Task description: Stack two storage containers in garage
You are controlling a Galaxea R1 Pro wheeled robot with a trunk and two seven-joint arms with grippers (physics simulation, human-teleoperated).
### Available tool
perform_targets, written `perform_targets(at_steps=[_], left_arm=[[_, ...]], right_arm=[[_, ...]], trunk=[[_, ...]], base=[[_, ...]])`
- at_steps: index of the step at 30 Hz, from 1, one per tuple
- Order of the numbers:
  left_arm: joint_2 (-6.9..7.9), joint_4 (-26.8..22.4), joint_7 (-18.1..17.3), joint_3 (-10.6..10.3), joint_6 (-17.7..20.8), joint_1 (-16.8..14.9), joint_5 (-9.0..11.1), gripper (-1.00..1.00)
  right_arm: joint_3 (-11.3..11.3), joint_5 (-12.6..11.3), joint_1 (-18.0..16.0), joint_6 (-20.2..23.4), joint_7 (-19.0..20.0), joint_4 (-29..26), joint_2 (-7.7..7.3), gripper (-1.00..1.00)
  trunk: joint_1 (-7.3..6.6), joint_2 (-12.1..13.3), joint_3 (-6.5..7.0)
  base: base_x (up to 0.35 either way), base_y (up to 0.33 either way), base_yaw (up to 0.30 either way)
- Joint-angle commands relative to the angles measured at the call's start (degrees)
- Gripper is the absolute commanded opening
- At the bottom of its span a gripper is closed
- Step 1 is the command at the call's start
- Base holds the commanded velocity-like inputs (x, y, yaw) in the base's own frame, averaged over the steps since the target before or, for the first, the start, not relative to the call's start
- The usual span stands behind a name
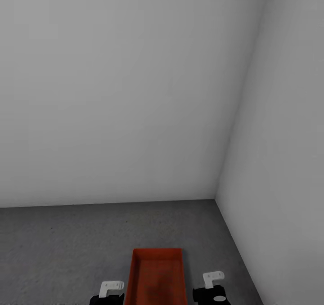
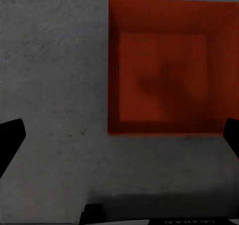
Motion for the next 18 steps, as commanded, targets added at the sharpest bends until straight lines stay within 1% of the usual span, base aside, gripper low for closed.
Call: perform_targets(at_steps=[1,9,15,18], left_arm=[[0.01,0.1,0.0,-0.5,-0.2,0.0,0.6,1.0],[0.02,0.1,0.1,-0.5,-0.4,0.0,0.6,1.0],[0.02,0.0,0.0,-0.6,-0.4,0.0,0.6,1.0],[0.02,0.0,0.0,-0.6,-0.4,0.0,0.6,1.0]], right_arm=[[0.4,0.2,0.0,0.3,-0.4,0.0,-0.01,1.0],[0.4,0.2,0.0,0.3,-0.3,0.1,-0.02,1.0],[0.4,0.2,0.0,0.3,-0.3,0.2,-0.01,1.0],[0.4,0.2,0.0,0.3,-0.2,0.2,0.01,1.0]], trunk=[[-0.01,-0.1,0.0],[-0.01,-0.1,0.69],[-0.01,-0.1,0.86],[-0.01,-0.1,0.88]], base=[[-0.27,0.0,0.0],[-0.291,0.024,0.0],[-0.299,0.114,-0.015],[-0.291,0.152,-0.129]])
